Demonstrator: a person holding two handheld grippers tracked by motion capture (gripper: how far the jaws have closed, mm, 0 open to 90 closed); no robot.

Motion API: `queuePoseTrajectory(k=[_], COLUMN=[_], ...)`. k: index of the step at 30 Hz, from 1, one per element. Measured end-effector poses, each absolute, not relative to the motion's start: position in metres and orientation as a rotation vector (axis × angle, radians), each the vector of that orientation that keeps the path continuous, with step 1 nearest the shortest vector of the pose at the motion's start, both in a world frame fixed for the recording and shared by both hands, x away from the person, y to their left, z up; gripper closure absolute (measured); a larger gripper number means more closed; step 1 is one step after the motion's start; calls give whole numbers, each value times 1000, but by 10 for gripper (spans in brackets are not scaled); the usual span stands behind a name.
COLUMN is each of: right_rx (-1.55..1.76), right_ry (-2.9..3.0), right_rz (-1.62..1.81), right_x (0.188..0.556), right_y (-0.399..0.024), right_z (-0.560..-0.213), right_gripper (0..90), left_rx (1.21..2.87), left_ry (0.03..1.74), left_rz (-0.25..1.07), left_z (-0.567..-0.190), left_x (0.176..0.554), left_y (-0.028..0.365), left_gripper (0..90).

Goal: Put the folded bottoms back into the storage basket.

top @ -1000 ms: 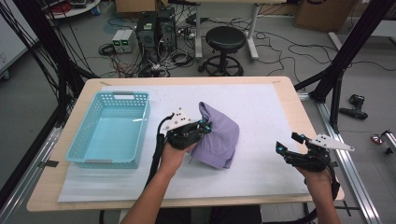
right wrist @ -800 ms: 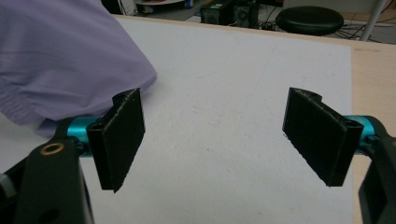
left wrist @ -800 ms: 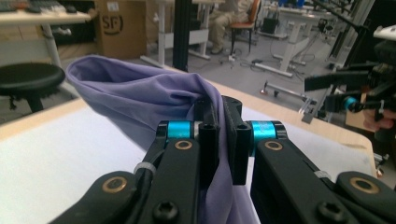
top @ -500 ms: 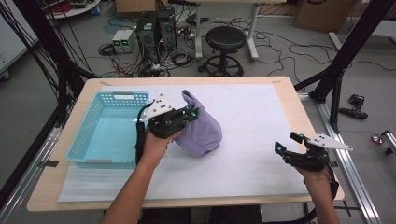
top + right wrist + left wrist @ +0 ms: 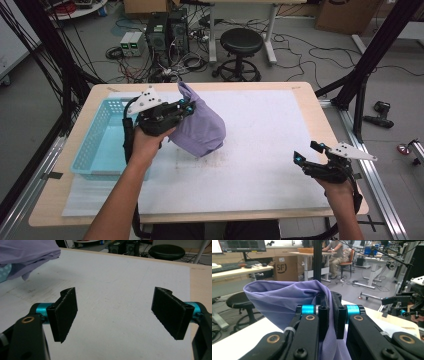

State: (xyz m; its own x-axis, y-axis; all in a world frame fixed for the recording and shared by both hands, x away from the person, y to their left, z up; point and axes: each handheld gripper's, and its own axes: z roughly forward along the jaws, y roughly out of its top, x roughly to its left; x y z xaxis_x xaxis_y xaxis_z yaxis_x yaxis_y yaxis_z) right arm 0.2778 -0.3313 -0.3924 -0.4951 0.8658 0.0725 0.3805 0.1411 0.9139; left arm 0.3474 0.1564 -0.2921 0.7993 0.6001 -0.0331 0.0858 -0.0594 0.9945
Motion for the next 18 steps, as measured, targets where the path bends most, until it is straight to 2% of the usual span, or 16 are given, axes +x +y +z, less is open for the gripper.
queuePoseTrajectory(k=[18], right_rx=[1174], right_ry=[1953], right_rz=[1327], right_x=[278], right_y=[-326], right_z=[-391], right_gripper=[209], left_rx=[1486], left_ry=[567], left_rz=[504], left_z=[-280], left_x=[339], left_y=[219], left_gripper=[856])
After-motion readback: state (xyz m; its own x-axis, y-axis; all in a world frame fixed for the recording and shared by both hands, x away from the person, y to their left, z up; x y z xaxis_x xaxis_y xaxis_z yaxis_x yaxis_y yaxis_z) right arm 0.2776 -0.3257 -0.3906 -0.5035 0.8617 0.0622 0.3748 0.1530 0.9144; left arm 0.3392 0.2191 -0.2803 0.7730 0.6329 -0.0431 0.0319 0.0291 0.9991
